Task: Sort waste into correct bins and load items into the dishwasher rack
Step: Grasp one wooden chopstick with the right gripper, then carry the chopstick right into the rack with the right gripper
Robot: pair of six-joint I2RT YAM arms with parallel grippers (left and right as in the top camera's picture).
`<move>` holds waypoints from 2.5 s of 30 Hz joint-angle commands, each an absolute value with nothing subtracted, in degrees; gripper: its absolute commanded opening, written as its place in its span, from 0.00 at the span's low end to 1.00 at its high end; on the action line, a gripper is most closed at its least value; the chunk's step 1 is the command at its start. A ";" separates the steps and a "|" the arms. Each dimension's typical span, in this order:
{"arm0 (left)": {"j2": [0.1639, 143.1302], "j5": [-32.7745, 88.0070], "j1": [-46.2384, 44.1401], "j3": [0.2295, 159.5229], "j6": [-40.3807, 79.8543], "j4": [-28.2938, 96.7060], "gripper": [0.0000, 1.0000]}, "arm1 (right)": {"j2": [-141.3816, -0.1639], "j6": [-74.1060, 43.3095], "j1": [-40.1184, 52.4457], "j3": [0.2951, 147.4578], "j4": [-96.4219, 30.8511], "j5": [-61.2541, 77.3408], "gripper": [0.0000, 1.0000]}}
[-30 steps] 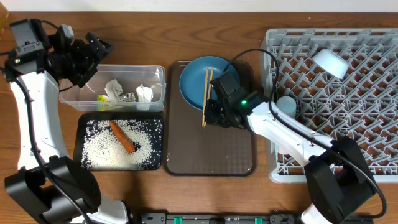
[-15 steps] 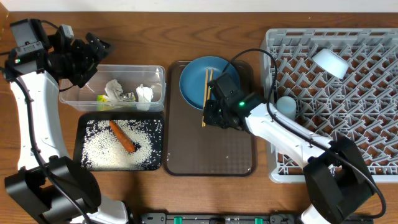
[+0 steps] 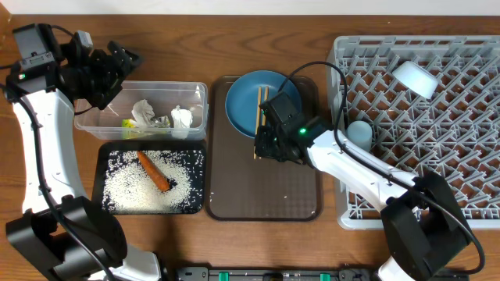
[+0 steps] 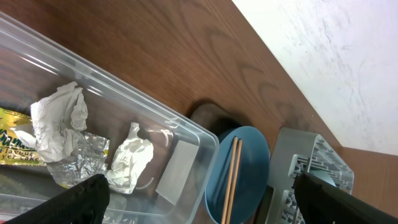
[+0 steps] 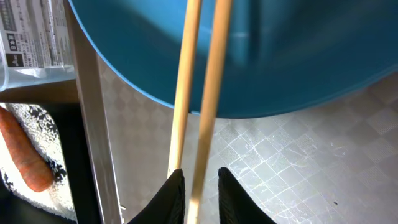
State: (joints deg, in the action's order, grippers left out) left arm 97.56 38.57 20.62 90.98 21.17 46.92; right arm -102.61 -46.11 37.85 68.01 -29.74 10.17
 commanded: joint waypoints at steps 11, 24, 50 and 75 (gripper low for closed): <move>97.95 37.87 20.93 90.59 21.26 47.11 0.96 | -103.15 -46.63 37.78 67.57 -32.18 7.70 0.13; 97.95 37.87 20.93 90.59 21.26 47.09 0.96 | -103.09 -46.61 37.01 67.59 -32.14 7.73 0.06; 97.95 37.87 20.93 90.59 21.26 47.11 0.96 | -88.90 -32.42 30.70 67.64 -41.41 13.63 0.01; 97.95 37.85 20.93 90.59 21.23 47.11 0.96 | -71.26 2.42 4.03 67.64 -71.50 -2.74 0.01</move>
State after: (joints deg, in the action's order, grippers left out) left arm 97.56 38.54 20.62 90.98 21.17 46.94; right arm -71.40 -1.19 4.73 67.79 -71.40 4.03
